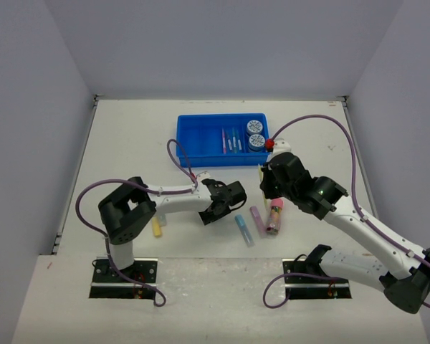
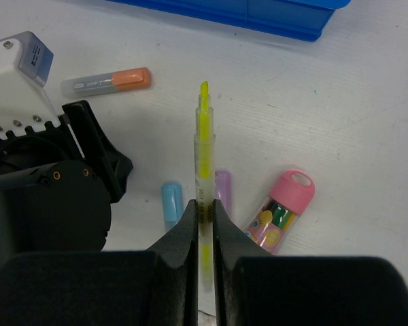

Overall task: Sort the stationery into containers
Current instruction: Close the pen cap on the pen.

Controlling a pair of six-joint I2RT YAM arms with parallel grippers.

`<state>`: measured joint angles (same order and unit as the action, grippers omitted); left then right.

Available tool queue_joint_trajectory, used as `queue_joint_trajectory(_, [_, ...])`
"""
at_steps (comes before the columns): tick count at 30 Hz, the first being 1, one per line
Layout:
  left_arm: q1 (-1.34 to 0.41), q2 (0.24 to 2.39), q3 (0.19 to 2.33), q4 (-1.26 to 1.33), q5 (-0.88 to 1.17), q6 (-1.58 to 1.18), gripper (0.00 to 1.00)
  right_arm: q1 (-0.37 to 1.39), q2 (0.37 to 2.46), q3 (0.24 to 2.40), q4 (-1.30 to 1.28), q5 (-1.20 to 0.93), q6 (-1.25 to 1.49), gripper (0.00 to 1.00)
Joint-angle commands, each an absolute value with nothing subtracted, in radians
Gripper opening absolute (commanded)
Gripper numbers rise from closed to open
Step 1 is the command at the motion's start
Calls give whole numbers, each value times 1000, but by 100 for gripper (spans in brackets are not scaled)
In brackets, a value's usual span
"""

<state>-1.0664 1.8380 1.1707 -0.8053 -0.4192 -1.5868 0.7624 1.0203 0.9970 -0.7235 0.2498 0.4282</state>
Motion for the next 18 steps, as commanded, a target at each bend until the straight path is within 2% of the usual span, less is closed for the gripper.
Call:
queue_joint_trajectory(1, [-1067,1857,1177,-840,-430,-1688,52,759,1003,997,-696,271,414,0])
queue_joint_trajectory(5, [-1066,1840,1152,-831,-431,-1690,37,759,1004,996,-693,268,414,0])
queue_joint_trajectory(9, [-1066,1827,1134,-835,-440,-1695,34,759,1003,996,-692,261,413,0])
queue_joint_trajectory(12, [-1065,1818,1115,-816,-432,-1691,24,759,998,996,-692,257,412,0])
queue_joint_trajectory(14, [-1065,1812,1099,-784,-421,-1674,13,759,988,993,-687,249,411,0])
queue_joint_trajectory(18, [-1064,1802,1049,-699,-398,-1637,10,759,972,988,-674,217,405,0])
